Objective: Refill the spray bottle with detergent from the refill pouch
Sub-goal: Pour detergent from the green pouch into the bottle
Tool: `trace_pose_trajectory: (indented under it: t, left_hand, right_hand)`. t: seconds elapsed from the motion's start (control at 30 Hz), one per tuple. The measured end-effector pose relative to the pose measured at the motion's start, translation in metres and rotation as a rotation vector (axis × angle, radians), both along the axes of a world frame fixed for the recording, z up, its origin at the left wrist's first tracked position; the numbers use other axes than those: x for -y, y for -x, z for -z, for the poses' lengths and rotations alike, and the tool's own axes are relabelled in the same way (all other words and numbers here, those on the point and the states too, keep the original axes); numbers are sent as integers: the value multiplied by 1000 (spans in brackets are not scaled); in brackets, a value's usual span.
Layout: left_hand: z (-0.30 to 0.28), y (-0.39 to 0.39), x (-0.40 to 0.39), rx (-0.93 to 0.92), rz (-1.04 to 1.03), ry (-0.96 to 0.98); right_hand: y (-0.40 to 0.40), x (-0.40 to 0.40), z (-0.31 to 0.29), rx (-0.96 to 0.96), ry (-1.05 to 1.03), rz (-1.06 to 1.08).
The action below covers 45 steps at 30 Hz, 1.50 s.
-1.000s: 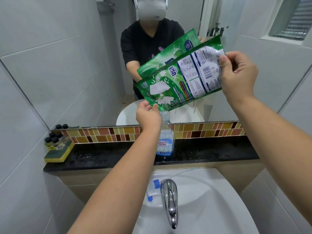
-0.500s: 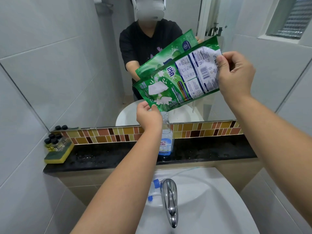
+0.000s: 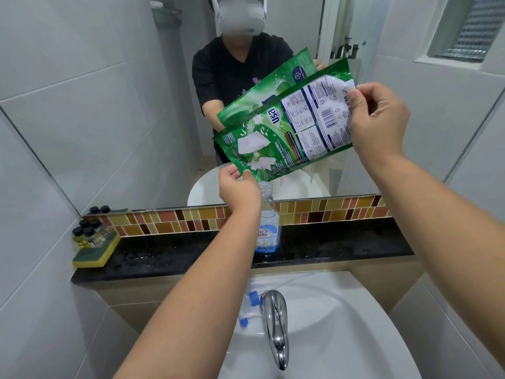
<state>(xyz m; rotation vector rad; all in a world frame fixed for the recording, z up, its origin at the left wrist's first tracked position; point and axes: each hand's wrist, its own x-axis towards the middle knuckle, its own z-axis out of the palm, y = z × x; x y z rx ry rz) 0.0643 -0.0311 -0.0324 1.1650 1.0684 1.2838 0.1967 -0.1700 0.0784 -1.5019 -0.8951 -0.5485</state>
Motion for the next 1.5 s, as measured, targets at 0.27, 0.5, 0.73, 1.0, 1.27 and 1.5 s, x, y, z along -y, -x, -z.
trace_pose_trajectory:
  t: [0.27, 0.5, 0.73, 1.0, 1.27, 1.5]
  left_hand:
    - [-2, 0, -1, 10, 3, -29]
    - [0, -2, 0, 23, -6, -27]
    - [-1, -3, -2, 19, -11, -28]
    - [4, -1, -3, 50, 20, -28]
    - [6, 5, -17, 73, 179, -48]
    - [-19, 13, -41, -50, 388, -163]
  right_hand:
    - [2, 0, -5, -8, -9, 0]
    - [3, -1, -5, -7, -21, 9]
    - [4, -2, -6, -8, -32, 4]
    - [0, -5, 0, -19, -50, 3]
    - [-19, -4, 20, -173, -86, 70]
    - [-39, 2, 52, -421, -111, 124]
